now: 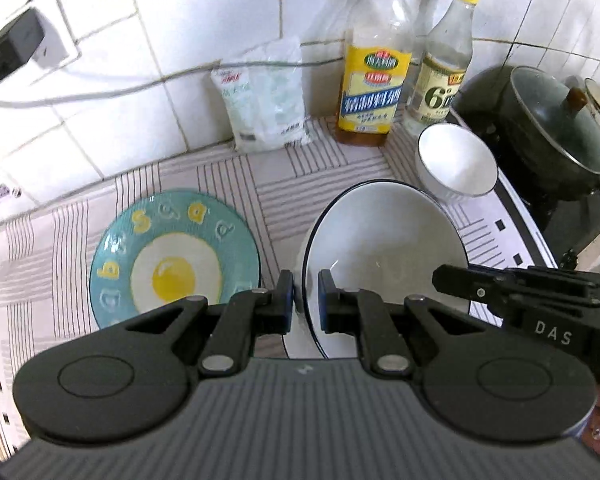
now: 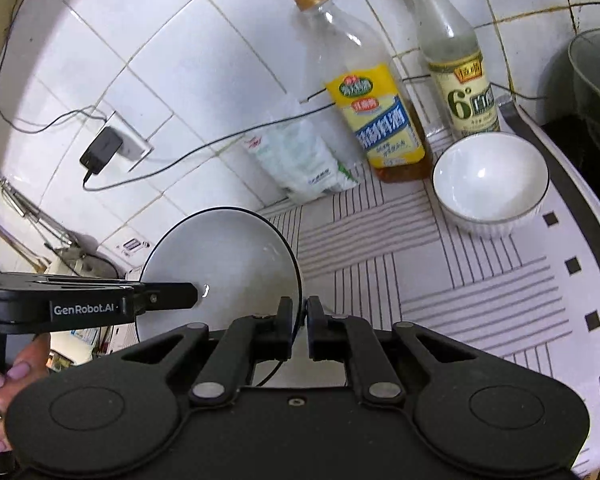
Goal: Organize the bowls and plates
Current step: 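Lower the held bowl into the other white bowl with both grippers, then open both grippers and pull back from the two nested bowls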
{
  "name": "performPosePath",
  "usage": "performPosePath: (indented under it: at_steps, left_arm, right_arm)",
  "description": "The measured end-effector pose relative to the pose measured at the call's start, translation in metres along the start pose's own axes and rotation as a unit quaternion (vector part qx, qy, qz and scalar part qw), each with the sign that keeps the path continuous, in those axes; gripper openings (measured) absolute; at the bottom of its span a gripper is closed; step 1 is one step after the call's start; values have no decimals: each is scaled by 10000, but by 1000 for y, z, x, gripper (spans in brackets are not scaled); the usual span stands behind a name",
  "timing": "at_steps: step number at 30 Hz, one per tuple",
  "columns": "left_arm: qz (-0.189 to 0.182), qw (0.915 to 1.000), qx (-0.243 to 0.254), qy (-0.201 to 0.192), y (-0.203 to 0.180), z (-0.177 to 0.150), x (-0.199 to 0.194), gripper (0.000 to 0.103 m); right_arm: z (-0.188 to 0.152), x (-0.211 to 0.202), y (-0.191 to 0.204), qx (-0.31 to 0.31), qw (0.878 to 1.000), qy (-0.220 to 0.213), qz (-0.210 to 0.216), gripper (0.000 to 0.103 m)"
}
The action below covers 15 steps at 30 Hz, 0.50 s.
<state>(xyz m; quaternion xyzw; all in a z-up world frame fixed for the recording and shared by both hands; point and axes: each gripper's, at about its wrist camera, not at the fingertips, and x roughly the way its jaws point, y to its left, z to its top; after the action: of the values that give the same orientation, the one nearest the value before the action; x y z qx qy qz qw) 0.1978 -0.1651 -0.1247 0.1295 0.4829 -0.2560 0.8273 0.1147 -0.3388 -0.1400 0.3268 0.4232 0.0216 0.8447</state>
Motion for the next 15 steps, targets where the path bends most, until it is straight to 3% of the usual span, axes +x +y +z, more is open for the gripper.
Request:
performPosePath:
  at_steps: [7,15]
  left_arm:
    - [-25,9996,-55,282,1,-31,17,11]
    - [-18,9986,-80,524,10,-38,37,11]
  right_arm:
    - [-21,11,-11,117,9995,305,31,11]
    - [-28,24,-7,-117,9993,360,-19,11]
